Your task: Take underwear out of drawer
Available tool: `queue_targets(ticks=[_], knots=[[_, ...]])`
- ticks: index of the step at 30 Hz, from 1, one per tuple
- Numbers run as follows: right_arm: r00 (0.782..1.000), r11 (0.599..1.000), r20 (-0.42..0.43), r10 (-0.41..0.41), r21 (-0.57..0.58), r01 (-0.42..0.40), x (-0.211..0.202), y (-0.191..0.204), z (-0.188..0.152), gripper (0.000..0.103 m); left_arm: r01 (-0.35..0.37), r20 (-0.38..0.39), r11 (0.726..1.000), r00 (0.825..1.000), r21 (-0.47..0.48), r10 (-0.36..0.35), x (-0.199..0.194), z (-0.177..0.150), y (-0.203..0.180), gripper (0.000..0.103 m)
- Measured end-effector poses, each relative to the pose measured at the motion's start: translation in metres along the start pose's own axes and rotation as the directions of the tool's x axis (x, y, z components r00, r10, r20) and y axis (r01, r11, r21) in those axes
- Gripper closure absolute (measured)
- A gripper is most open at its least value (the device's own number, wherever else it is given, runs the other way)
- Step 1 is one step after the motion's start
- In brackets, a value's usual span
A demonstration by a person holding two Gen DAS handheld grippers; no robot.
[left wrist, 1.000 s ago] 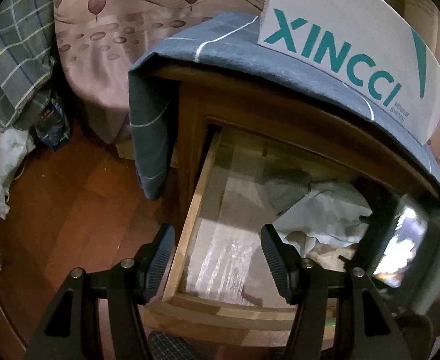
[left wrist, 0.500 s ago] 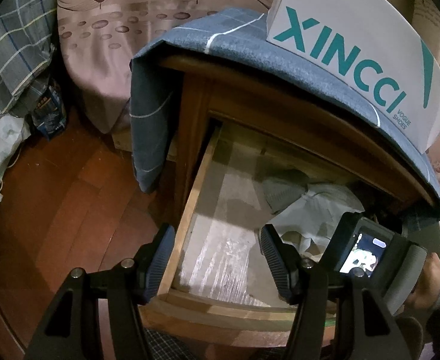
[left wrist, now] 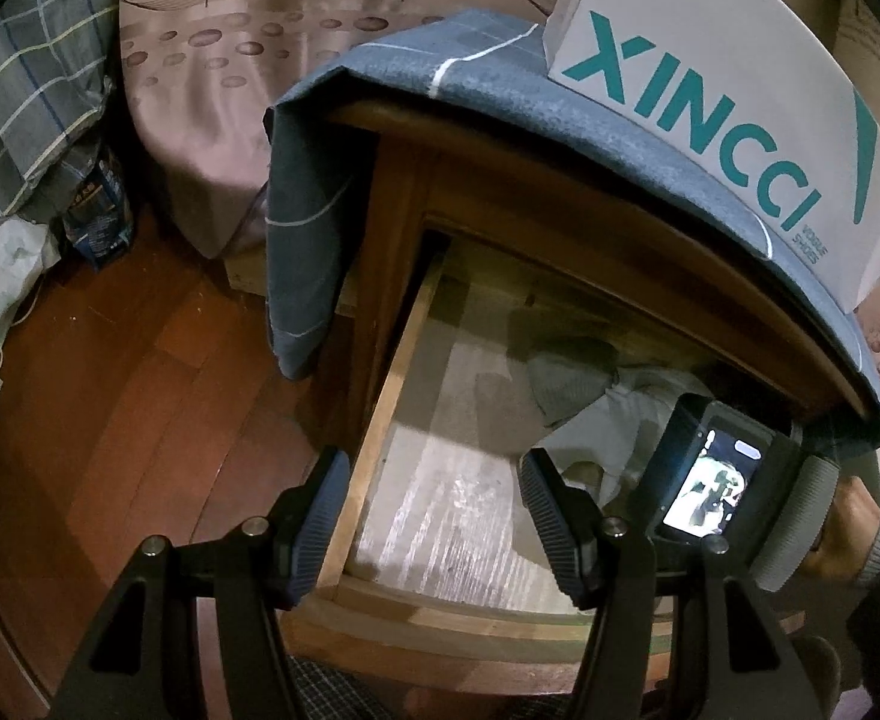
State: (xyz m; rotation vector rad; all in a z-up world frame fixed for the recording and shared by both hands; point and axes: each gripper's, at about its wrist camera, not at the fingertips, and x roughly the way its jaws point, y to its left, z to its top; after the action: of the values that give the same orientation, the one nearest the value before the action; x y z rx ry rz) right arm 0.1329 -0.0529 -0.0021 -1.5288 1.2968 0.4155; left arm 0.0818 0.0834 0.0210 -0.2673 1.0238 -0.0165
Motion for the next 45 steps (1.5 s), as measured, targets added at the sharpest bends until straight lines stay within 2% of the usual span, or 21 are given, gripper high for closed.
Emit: queue_targets(ticks=[11,12,13,14,16,17,21,24,26,28,29,30,31,32,34,35,38,43,45], knots=[[0.995,0.998,0.086,0.043,-0.057,-0.038,0.009,-0.003,-0.027,0.026,0.0,-0.004,1.0,1.0,-0.003,0.0,0.002,0.0,-0.001,0.042],[0.995,0.998,0.092,0.032,-0.053,-0.028,0.013,-0.01,-0.026,0.038,0.0,-0.006,1.0,1.0,-0.003,0.0,0.003,0.0,-0.001,0.042],[0.998,0.999,0.064,0.024,-0.047,-0.021,0.022,-0.011,-0.032,0.066,0.0,-0.007,1.0,1.0,-0.003,0.0,0.003,0.0,-0.001,0.042],[0.998,0.998,0.045,0.04,-0.041,-0.038,0.028,-0.01,-0.034,0.073,-0.001,-0.007,1.0,1.0,-0.002,0.001,0.003,0.0,-0.001,0.042],[0.998,0.999,0.06,0.015,-0.041,-0.012,0.031,-0.008,-0.039,0.075,-0.004,-0.005,1.0,1.0,0.0,0.004,0.003,0.0,-0.001,0.042],[0.998,0.999,0.061,0.028,-0.023,-0.026,0.031,-0.009,-0.041,0.076,-0.004,-0.005,1.0,1.0,0.0,0.004,0.004,0.0,-0.001,0.042],[0.984,0.982,0.076,0.162,0.091,-0.168,0.026,-0.022,-0.045,0.079,-0.006,-0.008,1.0,1.0,0.002,0.006,0.004,0.0,-0.002,0.042],[0.932,0.913,0.12,0.341,0.195,-0.359,0.018,-0.033,-0.053,0.079,-0.007,-0.004,1.0,1.0,0.001,0.007,0.003,0.0,-0.001,0.042],[0.852,0.81,0.175,0.493,0.266,-0.523,0.013,-0.041,-0.061,0.079,-0.005,-0.007,1.0,1.0,-0.003,0.005,0.004,0.0,-0.001,0.042],[0.767,0.695,0.248,0.592,0.324,-0.642,0.008,-0.05,-0.069,0.079,-0.003,-0.008,1.0,1.0,-0.005,0.003,0.004,0.0,-0.001,0.042],[0.75,0.665,0.264,0.606,0.349,-0.66,0.008,-0.052,-0.073,0.079,-0.003,-0.007,1.0,1.0,-0.005,0.003,0.003,0.0,0.0,0.042],[0.754,0.66,0.262,0.602,0.369,-0.655,0.008,-0.054,-0.075,0.077,-0.003,-0.007,1.0,1.0,-0.006,0.003,0.003,0.0,0.0,0.042],[0.807,0.718,0.236,0.541,0.371,-0.589,0.007,-0.052,-0.076,0.066,-0.002,-0.008,1.0,1.0,-0.006,0.002,0.003,0.0,0.0,0.042],[0.835,0.753,0.222,0.504,0.36,-0.55,0.006,-0.048,-0.077,0.06,-0.002,-0.009,1.0,1.0,-0.006,0.002,0.003,0.0,0.0,0.042],[0.887,0.823,0.175,0.428,0.33,-0.462,0.009,-0.041,-0.077,0.042,-0.002,-0.009,1.0,1.0,-0.005,0.002,0.003,0.0,0.0,0.042],[0.899,0.841,0.156,0.408,0.318,-0.437,0.012,-0.037,-0.077,0.041,-0.002,-0.008,1.0,1.0,-0.004,0.002,0.003,0.0,0.0,0.042],[0.92,0.871,0.138,0.366,0.296,-0.391,0.017,-0.03,-0.077,0.04,-0.003,-0.008,1.0,1.0,-0.002,0.003,0.003,0.0,-0.001,0.042],[0.912,0.864,0.15,0.381,0.294,-0.409,0.03,-0.014,-0.074,0.042,-0.002,-0.011,1.0,1.0,-0.003,0.002,0.004,0.0,0.0,0.042],[0.912,0.865,0.154,0.381,0.288,-0.41,0.032,-0.02,-0.062,0.043,-0.002,-0.011,1.0,1.0,-0.003,0.002,0.004,0.0,0.0,0.042]])
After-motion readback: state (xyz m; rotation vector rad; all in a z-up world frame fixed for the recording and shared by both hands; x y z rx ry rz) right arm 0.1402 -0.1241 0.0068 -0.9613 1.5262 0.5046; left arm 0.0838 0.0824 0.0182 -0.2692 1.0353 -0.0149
